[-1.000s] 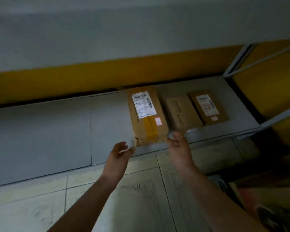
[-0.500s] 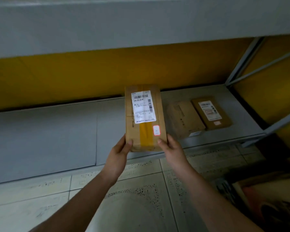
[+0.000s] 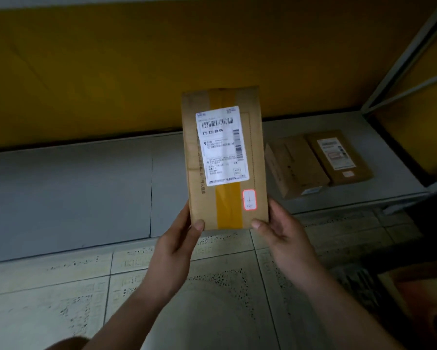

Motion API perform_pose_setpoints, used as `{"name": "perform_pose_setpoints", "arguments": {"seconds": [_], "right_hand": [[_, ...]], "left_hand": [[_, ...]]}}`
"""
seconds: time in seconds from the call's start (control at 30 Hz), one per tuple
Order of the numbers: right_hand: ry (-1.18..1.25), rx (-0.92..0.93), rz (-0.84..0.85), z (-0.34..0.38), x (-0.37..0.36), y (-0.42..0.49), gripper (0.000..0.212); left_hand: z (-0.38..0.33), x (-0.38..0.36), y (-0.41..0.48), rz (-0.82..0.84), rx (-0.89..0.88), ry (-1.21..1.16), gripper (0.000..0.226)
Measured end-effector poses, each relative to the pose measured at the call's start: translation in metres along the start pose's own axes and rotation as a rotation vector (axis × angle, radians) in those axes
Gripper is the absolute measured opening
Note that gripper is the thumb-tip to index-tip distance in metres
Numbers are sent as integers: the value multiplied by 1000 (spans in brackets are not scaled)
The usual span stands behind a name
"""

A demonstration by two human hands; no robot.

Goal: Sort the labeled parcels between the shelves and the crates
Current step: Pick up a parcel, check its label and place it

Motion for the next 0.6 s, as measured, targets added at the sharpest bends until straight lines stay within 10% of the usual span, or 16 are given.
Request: {"name": "perform_pose_setpoints", "arguments": {"seconds": [0.6], "right_hand": [[-10,-229,-119,-15,13,-55,48]], "left_hand": [[-30,-17,-24,126,235,90,43]]}}
Point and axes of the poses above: each hand's wrist, its own y-axis towards the middle knuckle, its own x-axis out of the back of the hand, z = x × y, the point moved 10 cm from there along y, towards the middle knuckle, and after that the axes turned 12 degrees about -x, right-handed, at the moved point
